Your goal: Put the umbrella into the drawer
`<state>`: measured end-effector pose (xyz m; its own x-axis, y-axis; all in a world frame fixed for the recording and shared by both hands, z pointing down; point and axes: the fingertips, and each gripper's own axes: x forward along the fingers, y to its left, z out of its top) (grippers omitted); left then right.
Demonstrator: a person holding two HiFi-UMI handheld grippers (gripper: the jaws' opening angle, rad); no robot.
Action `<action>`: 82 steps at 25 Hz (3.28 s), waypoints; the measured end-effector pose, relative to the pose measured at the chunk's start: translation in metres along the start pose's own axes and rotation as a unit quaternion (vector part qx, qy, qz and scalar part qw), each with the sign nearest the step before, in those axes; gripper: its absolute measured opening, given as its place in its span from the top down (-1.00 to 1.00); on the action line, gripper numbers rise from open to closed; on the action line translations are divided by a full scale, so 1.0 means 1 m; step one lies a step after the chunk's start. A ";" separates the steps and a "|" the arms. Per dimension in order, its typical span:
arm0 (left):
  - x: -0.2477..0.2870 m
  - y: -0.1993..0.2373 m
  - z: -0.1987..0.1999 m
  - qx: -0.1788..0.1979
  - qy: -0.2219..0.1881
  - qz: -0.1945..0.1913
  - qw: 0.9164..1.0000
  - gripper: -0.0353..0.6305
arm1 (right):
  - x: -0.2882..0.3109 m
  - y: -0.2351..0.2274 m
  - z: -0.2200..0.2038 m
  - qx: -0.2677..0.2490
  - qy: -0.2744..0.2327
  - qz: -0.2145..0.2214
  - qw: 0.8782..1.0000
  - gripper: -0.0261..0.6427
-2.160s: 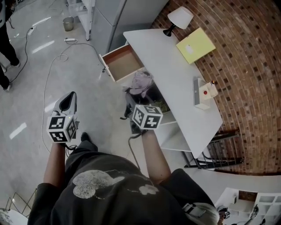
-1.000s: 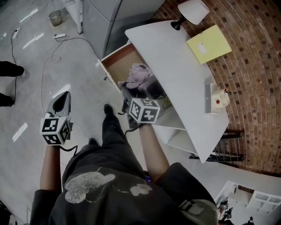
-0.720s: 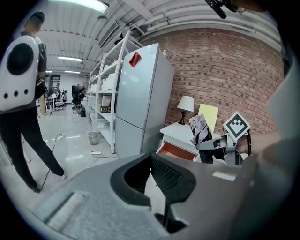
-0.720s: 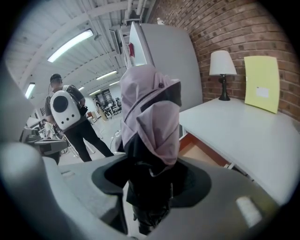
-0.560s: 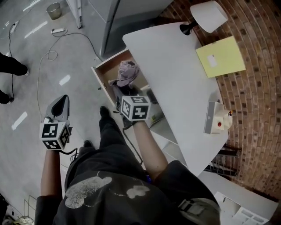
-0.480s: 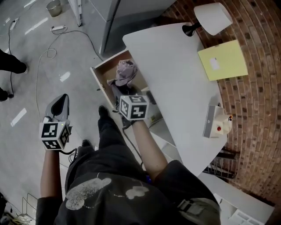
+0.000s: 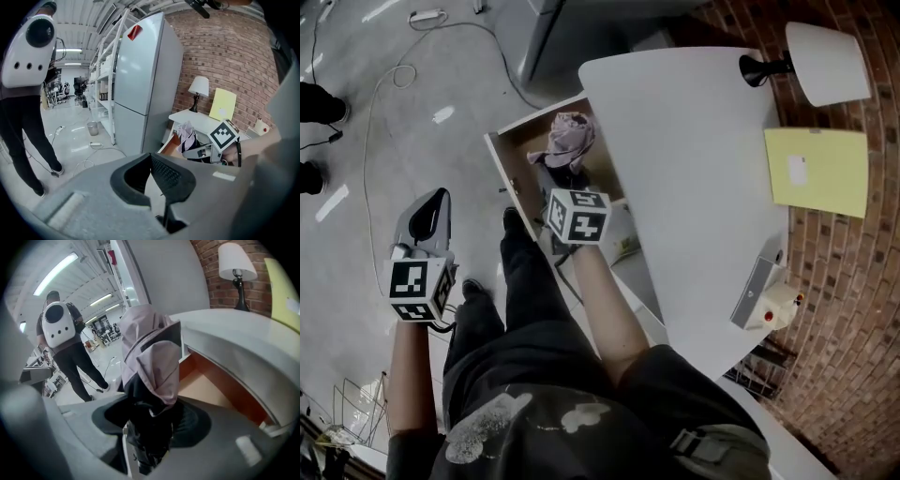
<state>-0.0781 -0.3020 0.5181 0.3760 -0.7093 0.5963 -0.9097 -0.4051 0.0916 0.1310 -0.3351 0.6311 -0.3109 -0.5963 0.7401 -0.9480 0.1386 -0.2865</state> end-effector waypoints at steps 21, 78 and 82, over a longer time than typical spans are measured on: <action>0.077 -0.004 -0.079 -0.057 0.058 -0.021 0.996 0.87 | 0.116 -0.075 -0.084 0.064 0.075 -0.076 0.992 0.18; -0.215 0.001 0.017 -0.017 -0.146 -0.042 0.988 0.86 | -0.209 0.107 0.044 -0.010 -0.181 -0.060 0.982 0.17; -0.242 0.002 0.015 -0.011 -0.159 -0.051 0.986 0.86 | -0.243 0.128 0.034 -0.009 -0.208 -0.080 0.975 0.34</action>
<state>-0.1682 -0.1401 0.3620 0.4987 -0.8121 0.3031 -0.8666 -0.4736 0.1568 0.0872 -0.1996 0.3937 -0.1082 -0.8800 0.4624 -0.9842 0.0293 -0.1745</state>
